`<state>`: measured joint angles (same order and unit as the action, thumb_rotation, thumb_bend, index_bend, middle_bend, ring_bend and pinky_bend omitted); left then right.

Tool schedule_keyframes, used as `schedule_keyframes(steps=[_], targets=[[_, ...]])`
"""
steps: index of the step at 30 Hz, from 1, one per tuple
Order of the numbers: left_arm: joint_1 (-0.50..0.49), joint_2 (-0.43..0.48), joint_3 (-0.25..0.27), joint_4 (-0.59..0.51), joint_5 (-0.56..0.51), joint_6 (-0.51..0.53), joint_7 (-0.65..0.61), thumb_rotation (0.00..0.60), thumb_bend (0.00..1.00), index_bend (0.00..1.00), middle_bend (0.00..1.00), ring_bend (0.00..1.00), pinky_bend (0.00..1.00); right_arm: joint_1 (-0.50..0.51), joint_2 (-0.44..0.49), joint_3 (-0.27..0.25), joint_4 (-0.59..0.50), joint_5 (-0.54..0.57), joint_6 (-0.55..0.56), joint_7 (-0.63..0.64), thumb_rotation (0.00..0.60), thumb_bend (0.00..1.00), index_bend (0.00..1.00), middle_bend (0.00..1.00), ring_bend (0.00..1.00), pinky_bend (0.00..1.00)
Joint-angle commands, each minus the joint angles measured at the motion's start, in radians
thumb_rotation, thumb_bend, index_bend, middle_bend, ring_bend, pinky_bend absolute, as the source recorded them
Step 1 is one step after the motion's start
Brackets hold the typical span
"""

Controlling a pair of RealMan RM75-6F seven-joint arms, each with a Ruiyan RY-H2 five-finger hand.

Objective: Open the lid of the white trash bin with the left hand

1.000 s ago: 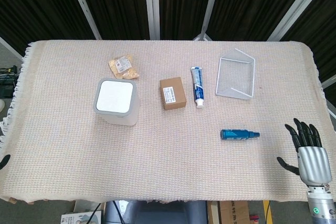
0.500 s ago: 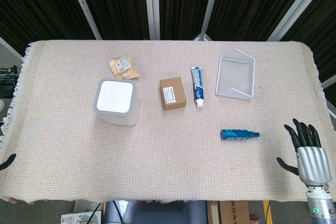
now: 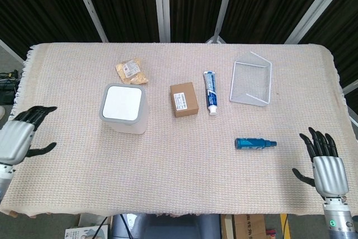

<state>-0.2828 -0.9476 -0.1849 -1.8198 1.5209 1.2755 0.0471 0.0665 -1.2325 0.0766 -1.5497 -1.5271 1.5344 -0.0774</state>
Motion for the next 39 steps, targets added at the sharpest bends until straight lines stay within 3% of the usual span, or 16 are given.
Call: schedule_keyframes(steps=[1, 3, 6, 11, 25, 39], targets=[[-0.101, -0.004, -0.063, -0.074, -0.015, -0.074, 0.114, 0.6, 0.32, 0.18, 0.56, 0.5, 0.59, 0.0, -0.002, 0.0, -0.001, 0.003, -0.002, 0.0, 0.6, 0.14, 0.15, 0.0, 0.06, 0.04], [-0.128, -0.028, -0.072, -0.086, -0.022, -0.089, 0.16, 0.6, 0.38, 0.2, 0.67, 0.6, 0.63, 0.002, -0.003, 0.0, 0.001, 0.007, -0.007, 0.0, 0.6, 0.14, 0.15, 0.0, 0.06, 0.04], [-0.17, -0.066, -0.075, -0.1, -0.048, -0.129, 0.226, 0.6, 0.46, 0.22, 0.76, 0.67, 0.66, 0.003, -0.003, 0.002, 0.002, 0.014, -0.012, 0.004, 0.6, 0.14, 0.15, 0.0, 0.06, 0.04], [-0.227, -0.104, -0.075, -0.124, -0.125, -0.202, 0.343, 0.6, 0.55, 0.22, 0.85, 0.73, 0.66, 0.002, 0.0, 0.005, 0.0, 0.018, -0.011, 0.008, 0.6, 0.14, 0.15, 0.0, 0.07, 0.04], [-0.335, -0.215, -0.058, -0.157, -0.351, -0.235, 0.648, 0.6, 0.61, 0.22, 0.9, 0.77, 0.67, 0.003, -0.002, 0.016, 0.008, 0.035, -0.012, 0.019, 0.6, 0.14, 0.15, 0.0, 0.08, 0.04], [-0.361, -0.273, -0.006, -0.117, -0.412, -0.19, 0.743, 0.6, 0.61, 0.23, 0.9, 0.77, 0.67, 0.005, -0.008, 0.019, 0.019, 0.035, -0.01, 0.029, 0.6, 0.14, 0.15, 0.0, 0.08, 0.04]])
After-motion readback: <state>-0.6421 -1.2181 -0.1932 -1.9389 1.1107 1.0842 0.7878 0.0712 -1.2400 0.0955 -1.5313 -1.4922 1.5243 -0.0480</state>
